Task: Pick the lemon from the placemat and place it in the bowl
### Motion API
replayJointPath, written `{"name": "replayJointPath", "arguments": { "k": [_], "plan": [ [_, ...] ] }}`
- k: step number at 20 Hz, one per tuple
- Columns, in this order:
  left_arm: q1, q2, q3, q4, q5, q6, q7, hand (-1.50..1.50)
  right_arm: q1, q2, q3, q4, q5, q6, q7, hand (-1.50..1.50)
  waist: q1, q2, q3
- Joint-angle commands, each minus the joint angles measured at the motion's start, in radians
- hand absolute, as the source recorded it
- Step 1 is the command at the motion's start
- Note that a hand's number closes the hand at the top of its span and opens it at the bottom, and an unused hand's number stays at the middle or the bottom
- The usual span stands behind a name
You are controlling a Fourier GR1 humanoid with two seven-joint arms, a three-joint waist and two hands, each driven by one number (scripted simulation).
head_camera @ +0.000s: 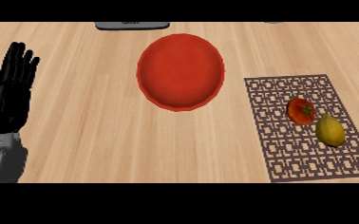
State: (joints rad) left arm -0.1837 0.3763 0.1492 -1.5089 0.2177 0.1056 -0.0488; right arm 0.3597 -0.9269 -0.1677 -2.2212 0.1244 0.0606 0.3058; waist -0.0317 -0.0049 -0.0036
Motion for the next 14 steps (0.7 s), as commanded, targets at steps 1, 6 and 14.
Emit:
{"name": "replayJointPath", "arguments": {
  "k": [1,6,14],
  "plan": [
    [-0.051,0.015,-0.006,-0.013,-0.003,-0.003,0.047,0.0,0.027,-0.111,-0.06,-0.041,-0.077,0.166,0.115,-1.5,0.012,0.002,0.002],
    [-0.042,0.025,0.041,0.046,0.022,-0.04,0.007,0.0,0.047,-0.158,-0.168,-0.001,-0.155,0.341,0.119,-1.5,0.017,0.003,0.003],
    [-0.034,0.001,0.037,0.003,0.006,-0.049,0.038,0.0,0.023,0.018,-0.106,0.015,0.001,0.44,0.127,-1.5,0.026,0.003,0.004]
  ]
}}
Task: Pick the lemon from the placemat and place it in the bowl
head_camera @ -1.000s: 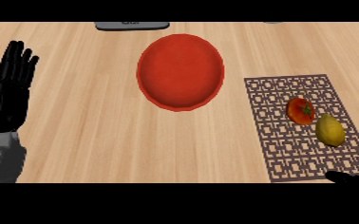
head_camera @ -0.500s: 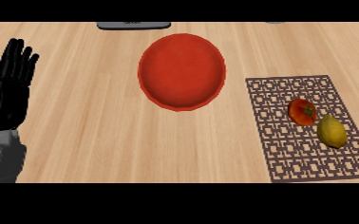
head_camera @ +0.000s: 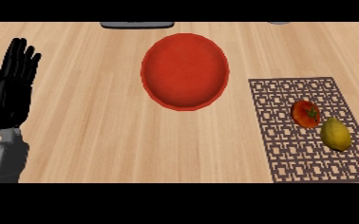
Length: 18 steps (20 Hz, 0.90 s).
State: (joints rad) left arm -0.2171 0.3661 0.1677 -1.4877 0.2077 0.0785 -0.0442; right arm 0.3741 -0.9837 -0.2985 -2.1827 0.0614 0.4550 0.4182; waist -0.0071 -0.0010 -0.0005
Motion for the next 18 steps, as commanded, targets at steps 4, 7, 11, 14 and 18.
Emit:
{"name": "replayJointPath", "arguments": {
  "k": [4,7,11,14,18],
  "plan": [
    [-0.029,-0.028,-0.007,0.001,-0.036,0.01,0.006,0.0,-0.136,0.084,0.074,0.12,0.112,0.1,0.0,-1.5,0.011,0.003,0.001],
    [-0.013,-0.034,0.013,0.016,-0.021,-0.02,-0.02,0.0,-0.147,0.181,0.102,0.135,0.193,0.09,-0.025,-1.5,0.007,0.001,0.0],
    [-0.03,-0.043,0.011,0.041,-0.03,-0.02,-0.023,0.0,-0.125,0.198,0.078,0.325,0.303,0.059,-0.218,-1.5,0.005,0.001,0.001],
    [0.007,-0.022,0.029,-0.039,-0.019,-0.031,0.036,0.0,-0.095,0.243,0.085,0.33,0.377,0.052,-0.251,-1.5,0.006,0.0,0.001],
    [-0.051,-0.014,0.041,-0.023,-0.022,-0.036,0.071,0.0,-0.21,0.288,0.11,0.445,0.446,0.039,-0.294,-1.5,0.007,0.001,0.001]
  ]
}}
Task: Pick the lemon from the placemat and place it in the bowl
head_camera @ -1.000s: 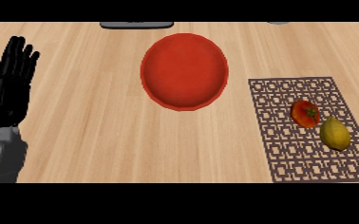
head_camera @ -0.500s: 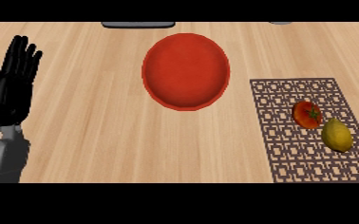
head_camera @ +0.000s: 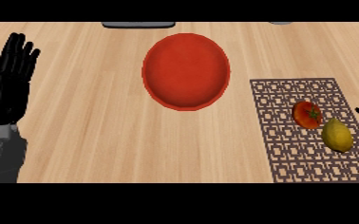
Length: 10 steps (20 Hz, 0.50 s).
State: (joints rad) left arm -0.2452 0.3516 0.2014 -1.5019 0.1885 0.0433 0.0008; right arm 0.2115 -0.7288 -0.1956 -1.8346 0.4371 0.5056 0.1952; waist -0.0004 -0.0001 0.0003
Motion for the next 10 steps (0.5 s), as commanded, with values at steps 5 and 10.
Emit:
{"name": "replayJointPath", "arguments": {
  "k": [5,10],
  "plan": [
    [-0.027,-0.054,-0.034,0.021,-0.059,0.023,-0.012,0.0,-0.137,0.064,0.003,0.144,0.09,0.017,-0.09,-1.5,-0.001,0.0,0.0],
    [0.024,-0.062,-0.026,-0.064,-0.068,0.037,0.03,0.0,-0.155,0.117,0.038,0.176,0.171,-0.013,-0.145,-1.5,0.002,-0.001,0.0]
  ]
}}
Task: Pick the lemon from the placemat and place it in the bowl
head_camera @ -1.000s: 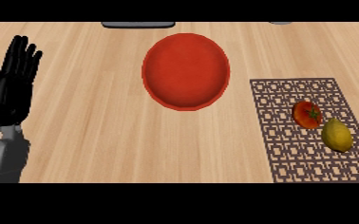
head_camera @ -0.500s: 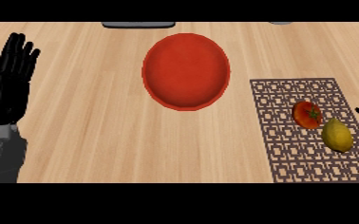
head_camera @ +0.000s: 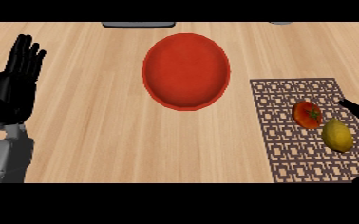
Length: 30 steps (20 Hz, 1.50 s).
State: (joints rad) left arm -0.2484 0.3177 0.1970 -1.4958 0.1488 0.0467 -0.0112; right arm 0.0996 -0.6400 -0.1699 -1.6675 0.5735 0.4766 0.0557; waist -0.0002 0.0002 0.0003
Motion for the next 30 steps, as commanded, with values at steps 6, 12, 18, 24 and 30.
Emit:
{"name": "replayJointPath", "arguments": {
  "k": [6,12,18,24,30],
  "plan": [
    [-0.016,-0.005,0.028,0.037,-0.001,-0.035,-0.022,0.0,-0.083,0.065,0.004,0.064,0.105,0.035,0.005,-1.5,-0.001,0.0,-0.001],
    [-0.002,-0.025,0.033,0.011,-0.017,-0.018,-0.014,0.0,-0.054,0.043,-0.042,0.206,0.155,-0.012,-0.178,-1.5,-0.002,0.0,0.0],
    [0.007,-0.006,0.05,-0.012,0.0,-0.052,0.012,0.0,-0.109,0.14,0.017,0.25,0.239,-0.036,-0.081,-1.5,0.002,0.0,0.0],
    [0.02,-0.068,0.007,-0.026,-0.054,0.003,-0.004,0.0,-0.14,0.151,0.016,0.411,0.31,-0.119,-0.132,-1.5,0.003,0.0,0.0],
    [-0.022,-0.036,0.036,0.006,-0.048,-0.014,0.002,0.0,-0.14,0.125,-0.039,0.362,0.291,-0.18,-0.236,1.5,-0.002,0.0,0.0]
  ]
}}
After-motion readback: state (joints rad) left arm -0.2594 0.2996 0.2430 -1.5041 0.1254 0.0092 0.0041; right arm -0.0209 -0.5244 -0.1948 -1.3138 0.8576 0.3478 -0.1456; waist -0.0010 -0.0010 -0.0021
